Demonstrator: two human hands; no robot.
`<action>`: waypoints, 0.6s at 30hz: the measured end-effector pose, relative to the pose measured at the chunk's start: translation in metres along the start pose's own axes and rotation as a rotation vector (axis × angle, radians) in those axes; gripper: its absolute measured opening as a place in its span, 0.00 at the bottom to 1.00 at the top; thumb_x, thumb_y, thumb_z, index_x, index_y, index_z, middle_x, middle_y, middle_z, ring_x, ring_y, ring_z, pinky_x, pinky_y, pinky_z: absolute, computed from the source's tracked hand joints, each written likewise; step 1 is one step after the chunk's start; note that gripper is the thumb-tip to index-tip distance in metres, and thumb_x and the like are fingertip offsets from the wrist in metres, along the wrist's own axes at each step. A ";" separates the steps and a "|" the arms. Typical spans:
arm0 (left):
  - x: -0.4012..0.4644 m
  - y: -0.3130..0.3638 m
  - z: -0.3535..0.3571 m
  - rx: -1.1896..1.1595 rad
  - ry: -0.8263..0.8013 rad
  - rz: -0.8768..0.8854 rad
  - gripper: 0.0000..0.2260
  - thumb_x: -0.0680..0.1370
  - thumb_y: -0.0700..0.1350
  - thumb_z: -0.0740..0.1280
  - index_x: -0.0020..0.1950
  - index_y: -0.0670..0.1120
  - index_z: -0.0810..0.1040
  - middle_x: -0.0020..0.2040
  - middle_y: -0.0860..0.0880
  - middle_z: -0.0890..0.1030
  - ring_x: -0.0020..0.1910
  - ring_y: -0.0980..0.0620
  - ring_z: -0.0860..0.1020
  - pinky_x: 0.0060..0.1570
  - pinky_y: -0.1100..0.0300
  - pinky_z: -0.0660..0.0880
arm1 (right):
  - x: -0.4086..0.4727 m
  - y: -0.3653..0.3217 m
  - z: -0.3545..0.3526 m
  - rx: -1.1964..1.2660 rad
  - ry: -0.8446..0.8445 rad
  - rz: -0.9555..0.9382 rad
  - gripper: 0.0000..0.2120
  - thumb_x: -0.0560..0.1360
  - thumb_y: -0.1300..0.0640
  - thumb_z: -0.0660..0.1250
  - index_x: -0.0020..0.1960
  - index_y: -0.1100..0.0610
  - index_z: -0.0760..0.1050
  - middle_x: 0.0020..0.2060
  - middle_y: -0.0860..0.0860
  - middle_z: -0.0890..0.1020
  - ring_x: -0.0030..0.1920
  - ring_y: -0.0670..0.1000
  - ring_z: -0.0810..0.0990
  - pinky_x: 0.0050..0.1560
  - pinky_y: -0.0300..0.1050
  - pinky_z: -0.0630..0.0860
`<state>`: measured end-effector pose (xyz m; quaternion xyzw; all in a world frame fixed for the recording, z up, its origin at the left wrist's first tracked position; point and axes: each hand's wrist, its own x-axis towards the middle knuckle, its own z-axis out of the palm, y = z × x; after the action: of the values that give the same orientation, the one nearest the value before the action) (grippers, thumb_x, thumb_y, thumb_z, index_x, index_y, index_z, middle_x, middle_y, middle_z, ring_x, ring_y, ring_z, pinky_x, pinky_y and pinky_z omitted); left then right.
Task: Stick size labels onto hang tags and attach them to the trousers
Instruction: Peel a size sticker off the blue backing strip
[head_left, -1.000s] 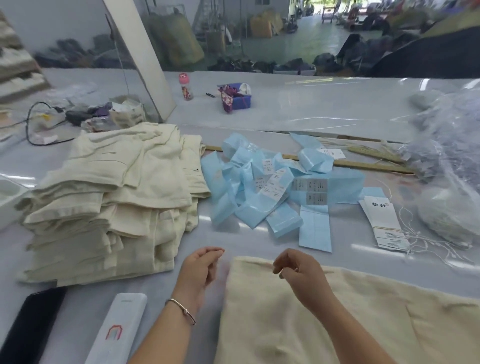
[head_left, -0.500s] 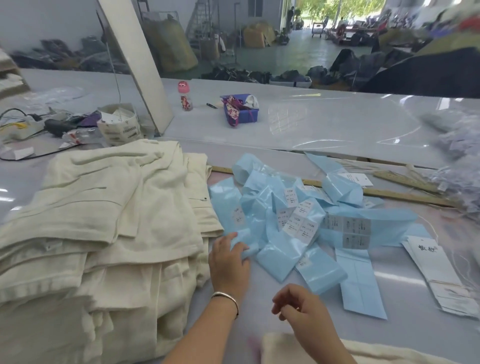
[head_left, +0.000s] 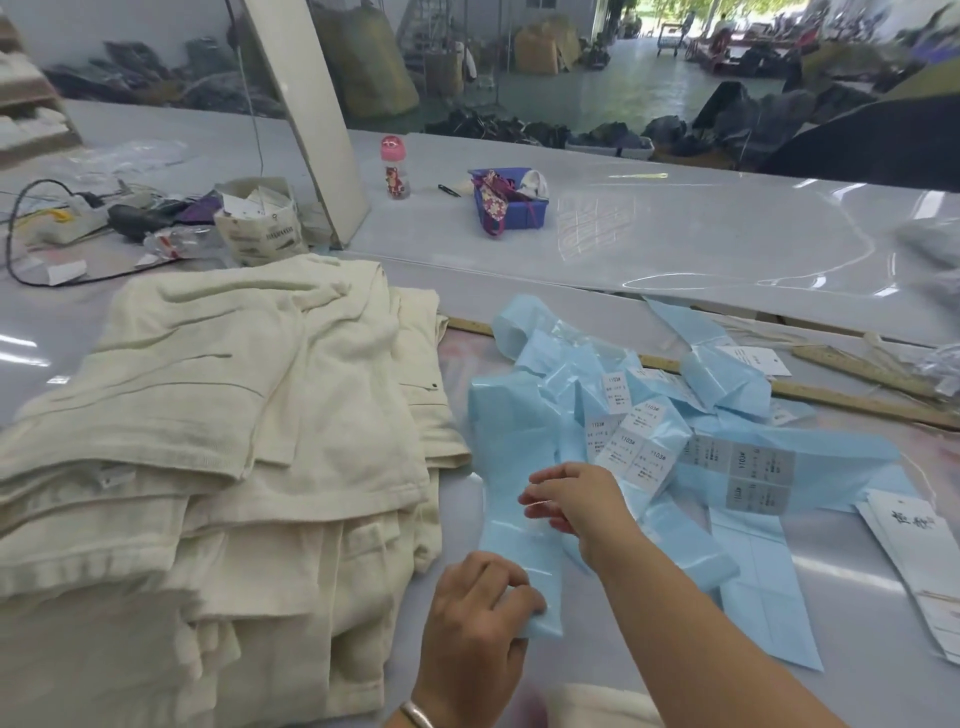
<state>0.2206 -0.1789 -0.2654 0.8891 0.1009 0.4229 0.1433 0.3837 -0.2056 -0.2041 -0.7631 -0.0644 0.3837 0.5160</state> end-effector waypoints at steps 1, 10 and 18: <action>-0.002 0.000 -0.001 0.001 -0.016 0.002 0.07 0.70 0.36 0.65 0.37 0.46 0.80 0.38 0.50 0.78 0.39 0.48 0.77 0.36 0.53 0.75 | 0.002 0.002 -0.001 0.046 0.030 0.003 0.05 0.71 0.68 0.69 0.45 0.61 0.77 0.32 0.54 0.84 0.28 0.48 0.82 0.33 0.40 0.70; -0.011 0.000 -0.008 -0.031 0.029 -0.014 0.07 0.67 0.34 0.66 0.37 0.46 0.78 0.38 0.50 0.76 0.36 0.50 0.74 0.35 0.59 0.72 | 0.011 0.011 -0.007 -0.046 0.016 0.140 0.10 0.71 0.59 0.74 0.40 0.60 0.73 0.29 0.54 0.80 0.24 0.48 0.75 0.27 0.37 0.66; -0.012 -0.005 -0.013 -0.107 -0.303 -0.198 0.18 0.70 0.68 0.67 0.43 0.54 0.80 0.49 0.57 0.78 0.51 0.59 0.75 0.49 0.64 0.72 | 0.012 0.007 0.000 0.365 -0.117 0.159 0.06 0.74 0.66 0.65 0.40 0.59 0.73 0.33 0.56 0.77 0.29 0.51 0.70 0.29 0.40 0.66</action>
<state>0.2027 -0.1754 -0.2682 0.9195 0.1426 0.2726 0.2448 0.3901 -0.2033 -0.2157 -0.6362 0.0367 0.4721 0.6091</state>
